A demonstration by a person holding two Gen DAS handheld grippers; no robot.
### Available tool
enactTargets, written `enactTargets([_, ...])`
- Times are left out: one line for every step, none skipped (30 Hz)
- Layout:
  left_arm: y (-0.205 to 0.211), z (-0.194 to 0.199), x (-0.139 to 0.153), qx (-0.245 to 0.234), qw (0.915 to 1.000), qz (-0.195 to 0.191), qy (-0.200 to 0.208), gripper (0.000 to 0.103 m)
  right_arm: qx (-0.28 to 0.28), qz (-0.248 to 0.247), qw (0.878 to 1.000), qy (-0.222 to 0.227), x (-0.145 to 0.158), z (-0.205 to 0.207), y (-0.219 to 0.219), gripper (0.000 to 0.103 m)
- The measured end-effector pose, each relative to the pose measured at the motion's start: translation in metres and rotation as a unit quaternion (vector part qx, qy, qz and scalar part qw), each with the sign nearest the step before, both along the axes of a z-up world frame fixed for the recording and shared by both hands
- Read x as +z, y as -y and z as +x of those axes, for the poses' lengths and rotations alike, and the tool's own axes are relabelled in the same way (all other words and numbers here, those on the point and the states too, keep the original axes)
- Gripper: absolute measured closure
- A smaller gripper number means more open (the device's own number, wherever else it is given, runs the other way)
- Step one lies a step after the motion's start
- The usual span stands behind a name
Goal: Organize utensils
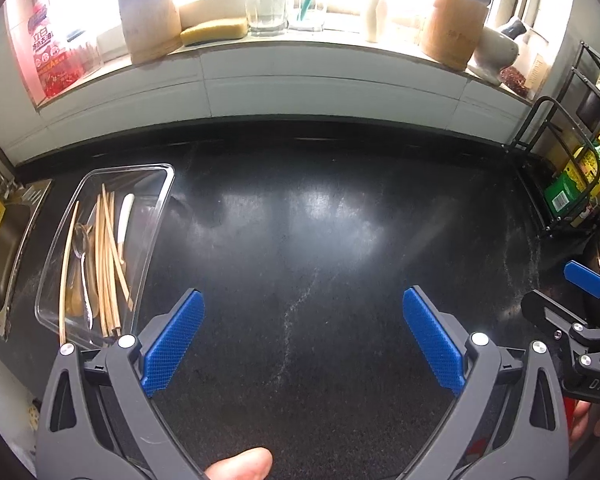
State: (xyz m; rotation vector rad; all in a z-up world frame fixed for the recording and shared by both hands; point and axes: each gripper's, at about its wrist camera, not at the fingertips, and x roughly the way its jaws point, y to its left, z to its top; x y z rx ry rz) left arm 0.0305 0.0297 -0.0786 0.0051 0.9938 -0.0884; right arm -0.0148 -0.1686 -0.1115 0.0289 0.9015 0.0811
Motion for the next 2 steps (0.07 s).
enactTargets([-0.0003,-0.0007,-0.0001,0.001,1.0,0.0,0.0,0.006,0.0,0.0,1.0,0.0,-0.0001,-0.0006,0.0003,0.007])
enactTargets([0.0001,-0.0011,0.0002,0.001,1.0,0.001,0.0,0.006,0.0,0.0,1.0,0.0,0.0,-0.0011,0.0004,0.007])
